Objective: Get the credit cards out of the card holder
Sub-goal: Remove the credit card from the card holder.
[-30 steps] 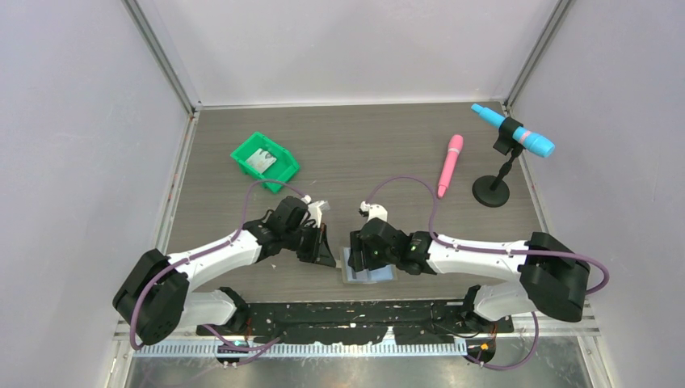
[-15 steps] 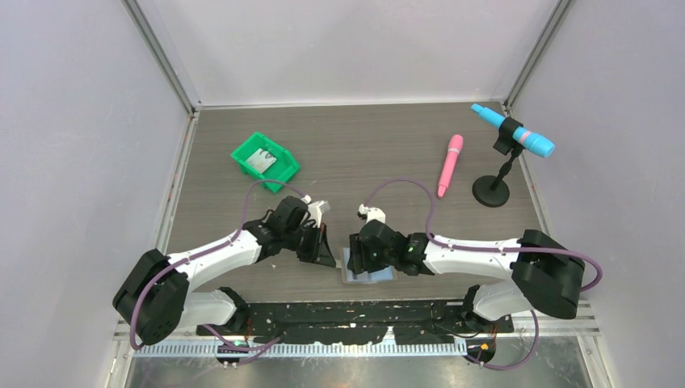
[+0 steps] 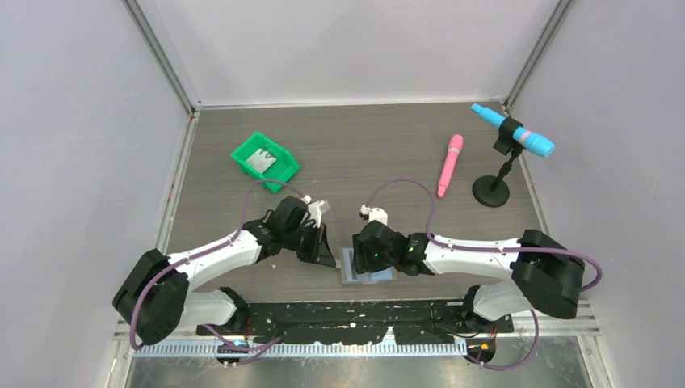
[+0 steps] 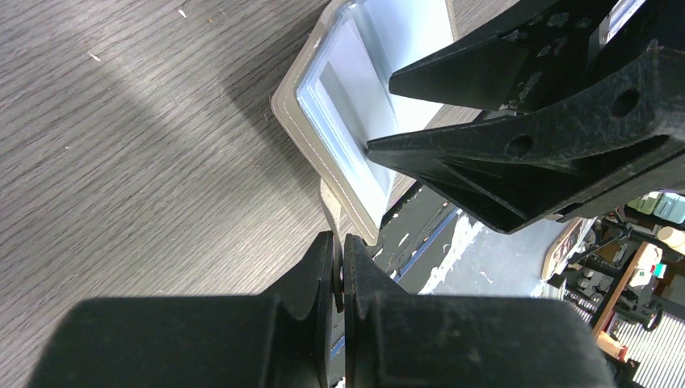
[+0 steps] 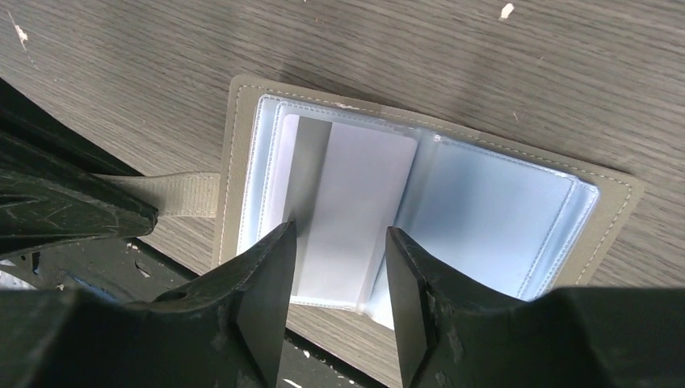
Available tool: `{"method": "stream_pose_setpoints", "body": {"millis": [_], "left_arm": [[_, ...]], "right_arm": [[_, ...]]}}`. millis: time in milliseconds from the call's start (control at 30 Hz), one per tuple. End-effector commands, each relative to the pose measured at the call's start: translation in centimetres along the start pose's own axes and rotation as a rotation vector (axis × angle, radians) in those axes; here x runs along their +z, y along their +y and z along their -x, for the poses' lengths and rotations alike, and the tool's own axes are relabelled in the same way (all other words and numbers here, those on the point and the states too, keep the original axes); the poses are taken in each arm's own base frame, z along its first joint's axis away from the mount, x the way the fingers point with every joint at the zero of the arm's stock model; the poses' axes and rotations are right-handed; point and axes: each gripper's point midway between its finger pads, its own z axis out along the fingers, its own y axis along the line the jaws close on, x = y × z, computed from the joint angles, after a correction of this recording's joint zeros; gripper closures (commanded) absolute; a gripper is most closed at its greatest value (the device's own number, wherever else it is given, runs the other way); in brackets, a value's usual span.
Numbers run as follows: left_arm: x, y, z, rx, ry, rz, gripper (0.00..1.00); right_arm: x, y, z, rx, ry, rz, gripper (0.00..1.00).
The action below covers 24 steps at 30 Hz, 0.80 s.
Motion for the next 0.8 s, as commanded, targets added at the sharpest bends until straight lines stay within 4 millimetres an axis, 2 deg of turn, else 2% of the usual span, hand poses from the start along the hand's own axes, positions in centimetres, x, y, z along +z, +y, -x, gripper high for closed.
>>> {"method": "stream_pose_setpoints", "body": {"millis": [0,133,333,500,600,767], "left_arm": [[-0.4,-1.4,0.7,0.031,-0.024,-0.045,1.0],[-0.5,-1.4,0.8,0.031,-0.026,-0.046,1.0],[-0.4,-1.5,0.9,0.031,-0.021,-0.047,1.0],[-0.1,-1.0,1.0,0.028,-0.02,-0.021,1.0],[-0.1,0.0,1.0,0.015,-0.029,0.032,0.97],[0.0,-0.3,0.8,0.017,-0.021,0.009,1.0]], "right_arm": [[-0.9,1.3,1.2,0.005,-0.053,0.056,0.44],[-1.1,2.1,1.4,0.013,-0.058,0.094,0.38],[-0.3,2.5,0.6,0.018,-0.026,0.118,0.32],[-0.1,2.0,0.2,0.019,-0.018,0.099,0.32],[0.0,1.8,0.1,0.017,-0.021,0.095,0.37],[0.4,1.5,-0.3,0.018,-0.008,0.09,0.36]]}}
